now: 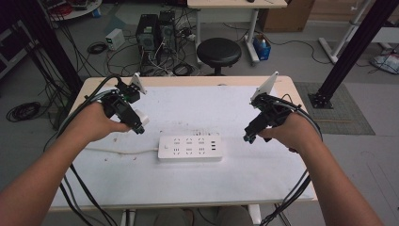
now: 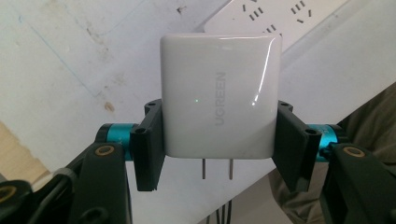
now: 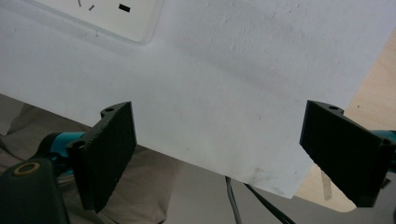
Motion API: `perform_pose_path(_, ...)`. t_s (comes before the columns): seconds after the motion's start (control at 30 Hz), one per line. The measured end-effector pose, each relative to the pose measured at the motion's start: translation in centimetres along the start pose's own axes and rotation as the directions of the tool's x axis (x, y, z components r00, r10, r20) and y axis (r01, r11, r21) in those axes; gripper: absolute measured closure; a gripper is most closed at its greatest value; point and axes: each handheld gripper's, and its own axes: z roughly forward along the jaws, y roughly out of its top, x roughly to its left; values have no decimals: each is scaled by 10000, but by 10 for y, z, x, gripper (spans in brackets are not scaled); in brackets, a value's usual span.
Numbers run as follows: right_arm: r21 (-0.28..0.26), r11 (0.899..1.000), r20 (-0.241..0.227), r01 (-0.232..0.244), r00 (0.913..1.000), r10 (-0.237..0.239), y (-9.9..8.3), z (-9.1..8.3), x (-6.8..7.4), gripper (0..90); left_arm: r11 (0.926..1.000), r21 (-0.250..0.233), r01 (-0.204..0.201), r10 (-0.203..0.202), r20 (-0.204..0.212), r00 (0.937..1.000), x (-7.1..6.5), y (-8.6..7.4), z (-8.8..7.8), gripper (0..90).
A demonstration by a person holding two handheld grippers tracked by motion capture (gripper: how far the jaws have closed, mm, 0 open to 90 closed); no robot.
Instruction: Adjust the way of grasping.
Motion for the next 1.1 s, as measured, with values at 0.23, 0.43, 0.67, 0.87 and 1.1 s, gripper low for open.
perform_pose_path(0.23,-164,9996,-202,-232,9995,228,-1,1,0,103,9965,-328,-765,773,258,9967,-8,2,1,424)
perform_pose_path(0.43,-393,9983,-307,-428,9987,416,2,-1,0,103,9851,-741,-1550,1607,787,9839,-14,4,6,425)
perform_pose_path(0.67,-461,9974,-565,-553,9970,527,6,-1,4,103,9555,-1089,-2742,2884,1480,9460,-24,5,13,424)
perform_pose_path(0.87,-387,9979,-557,-523,9972,501,6,1,6,103,8929,-1325,-4303,4490,1898,8732,-36,6,19,425)
perform_pose_path(1.1,-388,9974,-592,-609,9965,585,5,0,7,103,8046,-1659,-5701,5931,1787,7851,-52,5,22,425)
